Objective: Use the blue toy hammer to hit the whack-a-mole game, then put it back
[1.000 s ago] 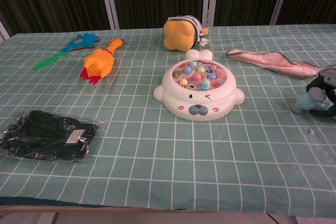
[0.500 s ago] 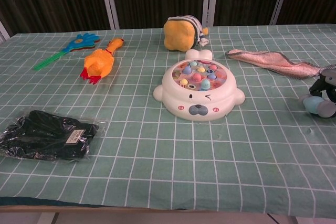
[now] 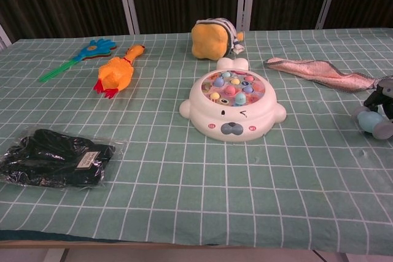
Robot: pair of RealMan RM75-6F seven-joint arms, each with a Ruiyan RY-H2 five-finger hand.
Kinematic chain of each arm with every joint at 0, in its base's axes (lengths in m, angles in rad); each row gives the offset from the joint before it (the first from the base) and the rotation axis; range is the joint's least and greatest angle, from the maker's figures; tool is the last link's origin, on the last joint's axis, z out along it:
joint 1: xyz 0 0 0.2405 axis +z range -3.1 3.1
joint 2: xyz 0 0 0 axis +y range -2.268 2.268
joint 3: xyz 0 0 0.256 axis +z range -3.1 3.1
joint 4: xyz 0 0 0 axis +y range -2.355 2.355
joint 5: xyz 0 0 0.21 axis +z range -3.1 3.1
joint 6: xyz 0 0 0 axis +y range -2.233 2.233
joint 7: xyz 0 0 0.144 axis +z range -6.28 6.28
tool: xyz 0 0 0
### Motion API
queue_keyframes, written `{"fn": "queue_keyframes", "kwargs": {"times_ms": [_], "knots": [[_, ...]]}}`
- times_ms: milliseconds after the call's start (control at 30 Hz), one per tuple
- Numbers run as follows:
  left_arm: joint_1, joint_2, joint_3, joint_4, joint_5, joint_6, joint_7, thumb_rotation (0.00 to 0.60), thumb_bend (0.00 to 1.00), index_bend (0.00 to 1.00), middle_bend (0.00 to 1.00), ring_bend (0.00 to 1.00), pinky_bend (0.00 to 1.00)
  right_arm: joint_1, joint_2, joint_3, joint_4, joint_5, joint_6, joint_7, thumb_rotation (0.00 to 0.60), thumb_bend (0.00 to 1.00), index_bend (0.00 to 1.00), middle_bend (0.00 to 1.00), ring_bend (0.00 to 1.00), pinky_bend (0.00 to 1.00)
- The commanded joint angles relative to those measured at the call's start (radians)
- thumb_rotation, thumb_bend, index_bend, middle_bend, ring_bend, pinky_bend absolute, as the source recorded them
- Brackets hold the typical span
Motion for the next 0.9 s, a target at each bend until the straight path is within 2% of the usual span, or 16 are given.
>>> {"fn": "queue_keyframes", "kwargs": {"times_ms": [33, 367, 900], "knots": [[0.000, 0.000, 0.001, -0.001, 0.002, -0.001, 0.001, 0.600, 0.40, 0.00, 0.01, 0.00, 0.00, -0.001, -0.006, 0.003, 0.008, -0.003, -0.004, 0.007, 0.600, 0.42, 0.91, 0.70, 0.71, 0.91], [0.000, -0.001, 0.001, -0.001, 0.000, 0.000, 0.004, 0.600, 0.40, 0.00, 0.01, 0.00, 0.00, -0.009, -0.007, 0.012, 0.022, -0.014, -0.004, 0.022, 0.600, 0.42, 0.88, 0.68, 0.69, 0.91], [-0.001, -0.001, 0.000, -0.001, -0.001, 0.001, 0.001, 0.600, 0.40, 0.00, 0.01, 0.00, 0.00, -0.018, -0.010, 0.031, 0.026, -0.002, -0.001, -0.010, 0.600, 0.41, 0.78, 0.60, 0.66, 0.91]]}}
